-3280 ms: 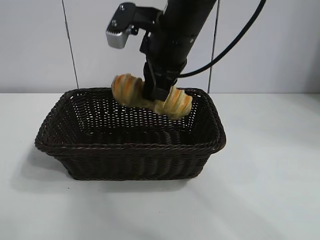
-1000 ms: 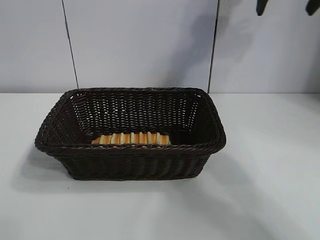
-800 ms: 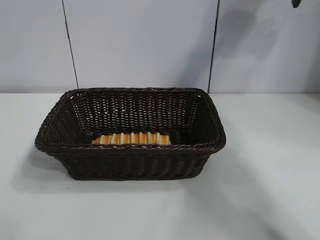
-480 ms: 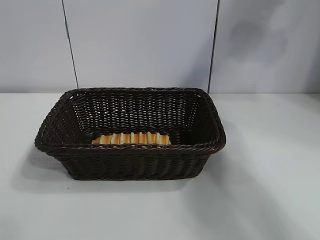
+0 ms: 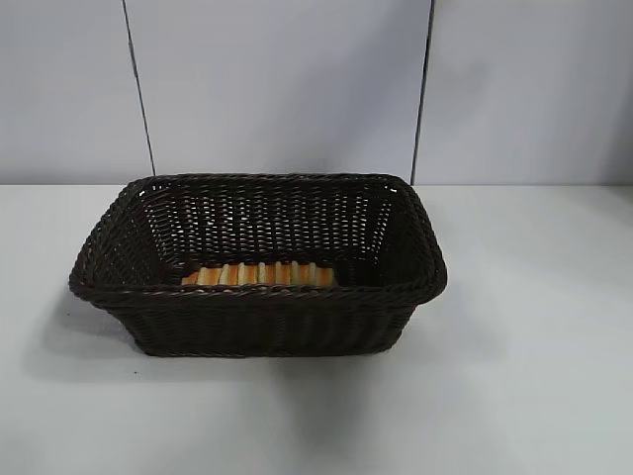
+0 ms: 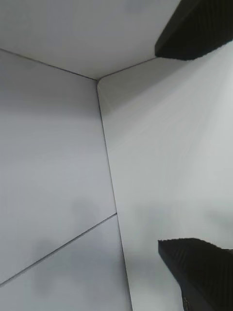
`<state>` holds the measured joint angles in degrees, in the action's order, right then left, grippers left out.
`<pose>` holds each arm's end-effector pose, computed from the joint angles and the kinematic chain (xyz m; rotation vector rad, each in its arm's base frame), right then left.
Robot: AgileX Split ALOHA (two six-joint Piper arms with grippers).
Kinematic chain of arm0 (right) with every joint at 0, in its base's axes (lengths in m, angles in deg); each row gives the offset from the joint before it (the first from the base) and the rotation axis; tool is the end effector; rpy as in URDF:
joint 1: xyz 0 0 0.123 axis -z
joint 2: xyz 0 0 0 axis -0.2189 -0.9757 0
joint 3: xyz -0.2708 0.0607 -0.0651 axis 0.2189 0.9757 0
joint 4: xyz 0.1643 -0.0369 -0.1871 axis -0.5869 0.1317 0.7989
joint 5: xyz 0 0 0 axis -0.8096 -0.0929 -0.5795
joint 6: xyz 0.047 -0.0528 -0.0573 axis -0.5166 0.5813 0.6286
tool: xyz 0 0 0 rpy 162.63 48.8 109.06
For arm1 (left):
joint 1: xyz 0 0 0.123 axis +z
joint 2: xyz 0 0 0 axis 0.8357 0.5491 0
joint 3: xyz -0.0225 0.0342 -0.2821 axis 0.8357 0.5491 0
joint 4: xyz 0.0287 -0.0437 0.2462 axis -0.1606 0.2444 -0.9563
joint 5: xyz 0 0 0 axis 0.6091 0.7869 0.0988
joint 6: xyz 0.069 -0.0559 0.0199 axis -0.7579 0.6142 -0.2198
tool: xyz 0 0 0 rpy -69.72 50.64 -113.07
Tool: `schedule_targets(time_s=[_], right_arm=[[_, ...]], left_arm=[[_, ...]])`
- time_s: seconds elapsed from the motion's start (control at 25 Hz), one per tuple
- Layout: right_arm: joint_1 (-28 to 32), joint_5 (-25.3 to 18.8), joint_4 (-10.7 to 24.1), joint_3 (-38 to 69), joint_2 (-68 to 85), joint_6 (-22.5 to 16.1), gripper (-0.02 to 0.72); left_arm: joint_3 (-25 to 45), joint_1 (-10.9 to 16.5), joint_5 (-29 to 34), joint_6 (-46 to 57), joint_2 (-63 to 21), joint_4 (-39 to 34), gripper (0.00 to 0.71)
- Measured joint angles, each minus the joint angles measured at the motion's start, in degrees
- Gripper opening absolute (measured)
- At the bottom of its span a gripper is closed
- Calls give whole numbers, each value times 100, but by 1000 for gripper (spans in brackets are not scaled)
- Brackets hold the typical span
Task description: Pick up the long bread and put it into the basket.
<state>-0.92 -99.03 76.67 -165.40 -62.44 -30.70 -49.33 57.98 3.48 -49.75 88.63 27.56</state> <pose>0.0417 -0.0122 0.5123 0.1626 1.9355 -0.2126 -0.0088 -0.0114 0.2683 0.1051 2.1016 -0.0846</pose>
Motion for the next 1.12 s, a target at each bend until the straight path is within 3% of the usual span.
schedule_targets(time_s=[0.24,0.68,1.12], right_arm=[[-50,49,434,1464,1611,-168,694],[-782,72,356,3375,3237,-459,694],[-848,467,-74,5516,4263,-470,694]], left_arm=[[0,0,0,0,0,0,695],[0,0,0,0,0,0,695],[0,0,0,0,0,0,695]])
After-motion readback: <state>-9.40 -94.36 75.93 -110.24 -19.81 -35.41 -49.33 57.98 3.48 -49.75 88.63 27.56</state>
